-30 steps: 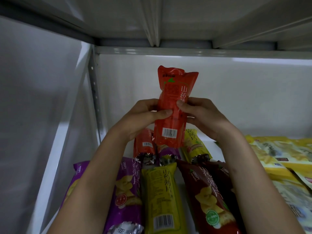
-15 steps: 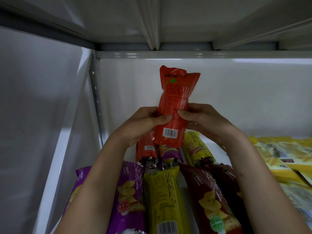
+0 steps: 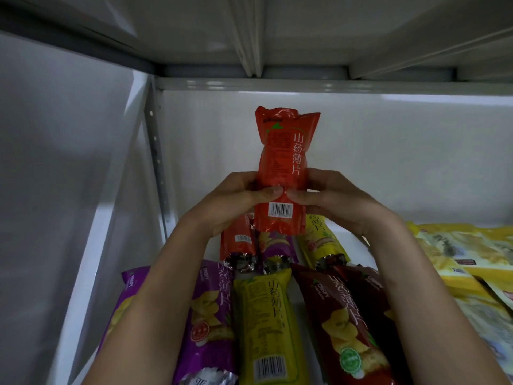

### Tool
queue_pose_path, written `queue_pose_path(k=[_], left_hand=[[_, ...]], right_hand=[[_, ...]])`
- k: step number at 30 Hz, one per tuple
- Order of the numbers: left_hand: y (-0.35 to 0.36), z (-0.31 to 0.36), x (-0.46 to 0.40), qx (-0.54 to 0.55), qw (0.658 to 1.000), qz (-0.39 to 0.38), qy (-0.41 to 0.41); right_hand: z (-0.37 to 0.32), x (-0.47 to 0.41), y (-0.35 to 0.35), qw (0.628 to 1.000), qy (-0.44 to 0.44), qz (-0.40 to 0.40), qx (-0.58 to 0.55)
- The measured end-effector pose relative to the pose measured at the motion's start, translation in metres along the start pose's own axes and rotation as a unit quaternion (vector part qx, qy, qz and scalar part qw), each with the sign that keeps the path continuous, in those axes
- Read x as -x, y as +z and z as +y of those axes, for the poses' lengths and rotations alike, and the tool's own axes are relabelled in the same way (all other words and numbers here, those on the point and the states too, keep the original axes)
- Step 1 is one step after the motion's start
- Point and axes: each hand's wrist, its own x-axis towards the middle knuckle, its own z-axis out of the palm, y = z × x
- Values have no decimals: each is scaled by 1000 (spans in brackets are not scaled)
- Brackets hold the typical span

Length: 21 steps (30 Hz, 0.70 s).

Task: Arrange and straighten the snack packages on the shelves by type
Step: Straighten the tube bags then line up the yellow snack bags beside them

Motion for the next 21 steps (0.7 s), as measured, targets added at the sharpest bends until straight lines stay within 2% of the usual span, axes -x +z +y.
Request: queue_pose_path(k=[5, 9, 12, 14, 18, 21], left_hand=[[0, 2, 2, 17, 999, -42, -21], [-1, -1, 1, 18, 999, -29, -29], [0, -2, 2, -6, 998, -50, -36], [2, -2, 2, 15, 997, -66, -37], [3, 2, 2, 67, 997, -33, -16], [2, 3, 3, 59, 998, -24, -14]], right_hand=[[0, 1, -1, 1000, -9, 29, 3], [-1, -1, 0, 999, 3, 23, -37], [-2, -3, -1, 996, -10, 68, -58], [-2, -2, -1, 995, -13, 82, -49], [-4, 0, 0, 997, 3, 53, -52], [-8, -1, 2, 996, -1, 44, -83]])
